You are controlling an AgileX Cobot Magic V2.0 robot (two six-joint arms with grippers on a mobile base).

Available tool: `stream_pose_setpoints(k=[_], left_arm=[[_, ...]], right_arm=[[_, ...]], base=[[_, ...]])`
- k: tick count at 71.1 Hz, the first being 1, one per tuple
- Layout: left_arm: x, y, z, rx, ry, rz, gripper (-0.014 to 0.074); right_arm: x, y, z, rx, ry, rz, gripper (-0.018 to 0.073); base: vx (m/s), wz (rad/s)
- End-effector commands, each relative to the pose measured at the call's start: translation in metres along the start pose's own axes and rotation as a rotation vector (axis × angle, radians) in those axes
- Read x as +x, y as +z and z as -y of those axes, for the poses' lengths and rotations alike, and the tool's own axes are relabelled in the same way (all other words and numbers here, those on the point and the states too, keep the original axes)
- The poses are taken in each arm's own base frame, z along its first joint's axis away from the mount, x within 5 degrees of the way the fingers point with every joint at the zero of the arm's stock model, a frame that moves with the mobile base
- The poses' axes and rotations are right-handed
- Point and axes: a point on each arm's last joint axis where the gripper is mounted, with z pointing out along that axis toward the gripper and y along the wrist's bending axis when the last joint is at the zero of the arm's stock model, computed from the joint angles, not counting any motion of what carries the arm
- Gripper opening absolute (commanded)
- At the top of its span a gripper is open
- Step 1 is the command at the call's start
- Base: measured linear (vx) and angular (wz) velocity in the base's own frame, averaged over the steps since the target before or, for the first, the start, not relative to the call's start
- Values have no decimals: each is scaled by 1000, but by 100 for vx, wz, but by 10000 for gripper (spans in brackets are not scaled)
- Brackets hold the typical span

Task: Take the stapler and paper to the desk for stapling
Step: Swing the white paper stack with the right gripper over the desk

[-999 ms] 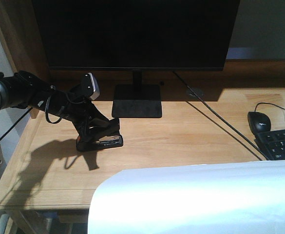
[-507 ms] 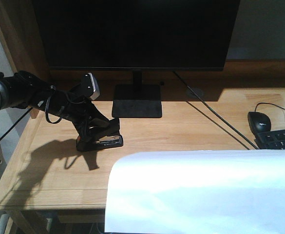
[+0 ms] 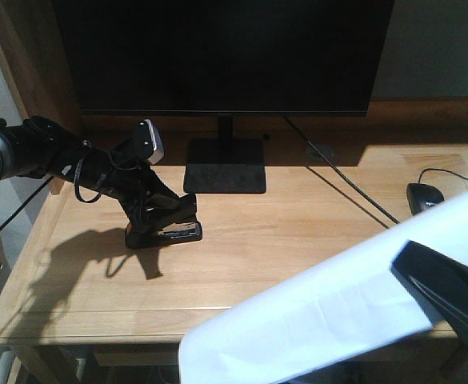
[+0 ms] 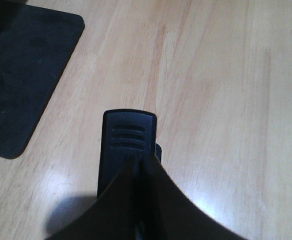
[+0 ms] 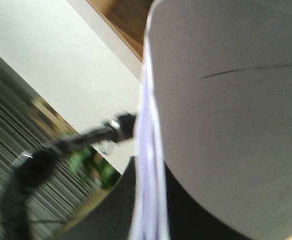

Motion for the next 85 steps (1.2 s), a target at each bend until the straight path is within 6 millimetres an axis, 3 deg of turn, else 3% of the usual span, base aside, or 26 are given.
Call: stream_pose_setpoints(k=[1,18,47,71,85], left_arm=[[-29,-22,-1,-46,18,76,-8],[-29,-22,-1,-46,18,76,-7],[-29,-22,-1,-46,18,76,-6],[-29,-22,-1,-46,18,76,-6],[-29,-22,-1,-46,18,76,-6]], right_arm=[[-16,18,2,23,-15,-64,-6],[-34,68,31,55,-26,-344,-6],[-69,150,70,-119,17,-631,-6],[-45,221,77,-281,15,-820,-3],[-42,237,92,-257,23,-820,-2]], base=[[0,0],[0,0],[0,0],[0,0],[0,0]])
